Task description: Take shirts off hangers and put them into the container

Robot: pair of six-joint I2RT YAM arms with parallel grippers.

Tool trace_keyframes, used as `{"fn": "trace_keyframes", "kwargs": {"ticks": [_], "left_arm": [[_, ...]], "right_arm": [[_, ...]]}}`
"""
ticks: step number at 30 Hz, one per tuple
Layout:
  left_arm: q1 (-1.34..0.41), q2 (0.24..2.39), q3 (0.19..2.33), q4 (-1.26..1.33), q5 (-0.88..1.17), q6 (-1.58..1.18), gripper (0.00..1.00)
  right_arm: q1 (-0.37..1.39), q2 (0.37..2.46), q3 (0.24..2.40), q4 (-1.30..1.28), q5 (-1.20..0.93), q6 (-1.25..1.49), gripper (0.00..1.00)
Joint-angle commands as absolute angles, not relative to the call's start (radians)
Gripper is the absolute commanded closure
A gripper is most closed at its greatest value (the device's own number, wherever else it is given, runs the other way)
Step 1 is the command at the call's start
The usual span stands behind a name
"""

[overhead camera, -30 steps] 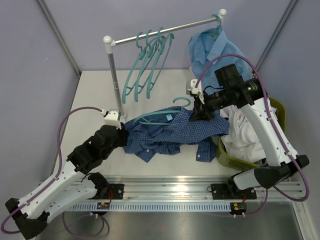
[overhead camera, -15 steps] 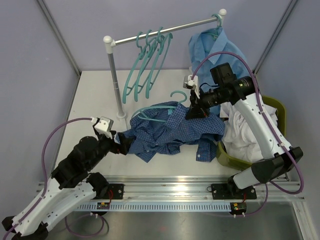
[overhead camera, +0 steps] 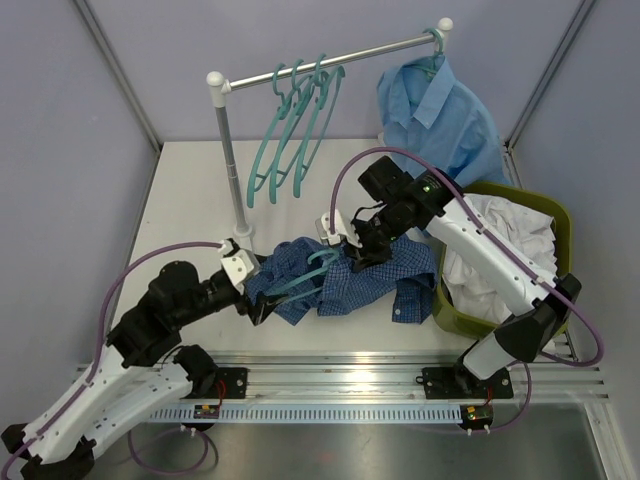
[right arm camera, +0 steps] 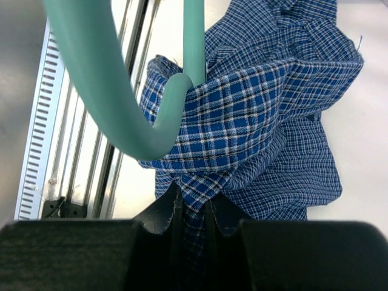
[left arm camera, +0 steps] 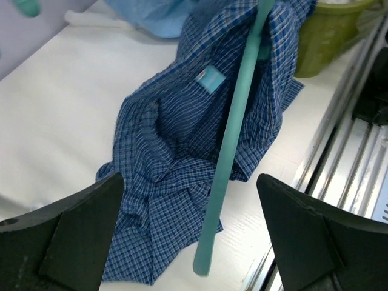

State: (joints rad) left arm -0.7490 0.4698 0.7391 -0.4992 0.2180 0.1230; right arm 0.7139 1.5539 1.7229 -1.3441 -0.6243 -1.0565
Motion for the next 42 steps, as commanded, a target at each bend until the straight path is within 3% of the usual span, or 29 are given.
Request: {"fn": "trace_keyframes", "kwargs": {"ticks": [1, 4, 11, 13, 14, 15, 18, 22, 23, 25, 26, 31, 34, 38, 42], "left_arm": [[-0.747, 0.527, 0.724, -0.374, 0.412, 0.239, 0.07], [-0.747, 0.581, 0.716, -0.367, 0.465, 0.223, 0.19], [-0.747, 0.618, 0.673, -0.305, 0.521, 0.175, 0.34], [-0.747, 0.627, 0.672, -0.291, 0.534, 0.172, 0.44], [-0.747, 0.643, 0.670, -0.290, 0.538, 0.170, 0.52], [-0.747, 0.650, 0.670, -0.281, 0.535, 0.164, 0.72], [-0.747, 0.673, 0.675, -0.265, 0.535, 0.137, 1.00], [-0.747, 0.677, 0.681, -0.261, 0.519, 0.060, 1.00], [-0.747, 0.673, 0.672, -0.256, 0.509, 0.042, 1.00], [-0.747, 0.663, 0.658, -0.245, 0.482, -0.032, 1.00], [-0.747, 0.660, 0.646, -0.242, 0.474, -0.053, 1.00], [-0.747, 0.626, 0.568, -0.163, 0.425, -0.231, 1.00], [-0.747, 0.624, 0.555, -0.108, 0.381, -0.357, 1.00], [-0.747, 0.646, 0.549, 0.000, 0.328, -0.536, 1.00], [-0.756, 0.687, 0.529, 0.142, 0.292, -0.735, 1.00]], "right_arm": [[0.742, 1.580, 1.781, -1.463, -0.589, -1.134, 1.00], [0.749, 1.592, 1.822, -1.480, -0.598, -1.138, 1.00], [0.755, 1.595, 1.845, -1.502, -0.644, -1.146, 1.00], [0.755, 1.598, 1.847, -1.505, -0.647, -1.146, 1.00], [0.755, 1.597, 1.851, -1.506, -0.649, -1.147, 1.00], [0.755, 1.600, 1.853, -1.509, -0.653, -1.147, 1.00], [0.755, 1.600, 1.855, -1.503, -0.653, -1.140, 0.97], [0.753, 1.611, 1.853, -1.430, -0.579, -0.993, 0.67], [0.747, 1.611, 1.858, -1.410, -0.551, -0.965, 0.48], [0.710, 1.595, 1.864, -1.384, -0.548, -0.889, 0.33], [0.687, 1.585, 1.871, -1.349, -0.567, -0.861, 0.01], [0.529, 1.470, 1.865, -1.217, -0.615, -0.634, 0.01], [0.506, 1.382, 1.734, -1.125, -0.661, -0.546, 0.01], [0.396, 1.309, 1.545, -1.004, -1.039, -0.356, 0.01], [0.394, 1.255, 1.444, -0.911, -0.907, -0.273, 0.04]]}}
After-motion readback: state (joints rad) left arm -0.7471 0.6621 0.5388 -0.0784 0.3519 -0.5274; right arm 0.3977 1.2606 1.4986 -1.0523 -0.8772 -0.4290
